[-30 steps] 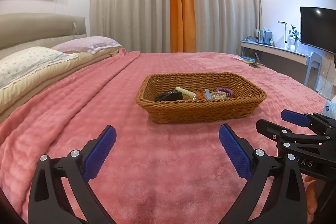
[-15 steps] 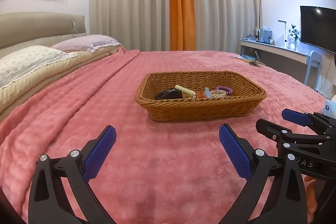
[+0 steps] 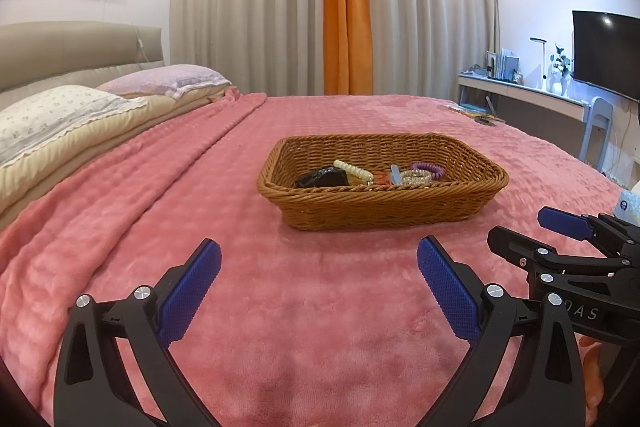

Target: Organize jewelry

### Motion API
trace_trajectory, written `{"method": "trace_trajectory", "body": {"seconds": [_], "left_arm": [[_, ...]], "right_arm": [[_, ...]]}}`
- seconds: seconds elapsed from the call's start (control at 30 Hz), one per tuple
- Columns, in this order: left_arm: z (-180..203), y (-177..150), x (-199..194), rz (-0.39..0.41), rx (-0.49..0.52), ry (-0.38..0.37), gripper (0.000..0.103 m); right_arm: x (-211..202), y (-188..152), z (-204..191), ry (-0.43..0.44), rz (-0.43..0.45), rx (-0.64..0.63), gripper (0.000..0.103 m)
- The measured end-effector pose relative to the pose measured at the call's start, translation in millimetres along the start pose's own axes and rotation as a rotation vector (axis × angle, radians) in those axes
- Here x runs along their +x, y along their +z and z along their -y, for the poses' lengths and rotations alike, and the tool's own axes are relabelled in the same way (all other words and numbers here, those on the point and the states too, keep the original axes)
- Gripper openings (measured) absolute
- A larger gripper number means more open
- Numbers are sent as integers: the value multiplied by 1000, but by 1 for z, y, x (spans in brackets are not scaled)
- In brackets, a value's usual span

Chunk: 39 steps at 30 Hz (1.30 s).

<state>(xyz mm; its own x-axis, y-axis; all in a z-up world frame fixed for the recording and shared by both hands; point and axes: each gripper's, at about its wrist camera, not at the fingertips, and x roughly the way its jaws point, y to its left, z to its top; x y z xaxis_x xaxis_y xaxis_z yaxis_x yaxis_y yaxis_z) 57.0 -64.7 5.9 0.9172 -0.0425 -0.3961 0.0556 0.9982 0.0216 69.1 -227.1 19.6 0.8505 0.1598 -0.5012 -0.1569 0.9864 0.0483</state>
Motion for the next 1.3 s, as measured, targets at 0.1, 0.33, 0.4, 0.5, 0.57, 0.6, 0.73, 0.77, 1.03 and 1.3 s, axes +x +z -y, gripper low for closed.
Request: {"method": "trace_trajectory", "body": {"seconds": [0.1,0.33,0.4,0.5,0.57,0.6,0.73,0.77,1.03,1.3], "left_arm": [[0,0,0,-1,0,0,95],[0,0,0,-2,0,-1,95],[0,0,0,-3,0,-1,95],[0,0,0,-2,0,0,95],[0,0,0,-2,0,-1,95],[0,1,0,-2,0,-1,95],[0,1,0,-3,0,1,95],[0,0,0,-4,1,6,95],[-1,-4,0,0,-4,10,95],[-6,0,3,-30,-13,27,95]], "right_arm": [[0,-1,0,0,0,1,74],[0,-1,0,0,-1,-1,74],[-1,-1,0,0,-1,0,74],[-1,-1,0,1,-1,1,74],[0,-1,0,1,-1,0,74],[0,-1,0,1,-1,0,74],[0,0,0,1,-1,0,74],[0,-1,0,1,-2,1,74],[0,-1,0,1,-2,-2,74],[0,-2,0,0,-3,-6,74]]}}
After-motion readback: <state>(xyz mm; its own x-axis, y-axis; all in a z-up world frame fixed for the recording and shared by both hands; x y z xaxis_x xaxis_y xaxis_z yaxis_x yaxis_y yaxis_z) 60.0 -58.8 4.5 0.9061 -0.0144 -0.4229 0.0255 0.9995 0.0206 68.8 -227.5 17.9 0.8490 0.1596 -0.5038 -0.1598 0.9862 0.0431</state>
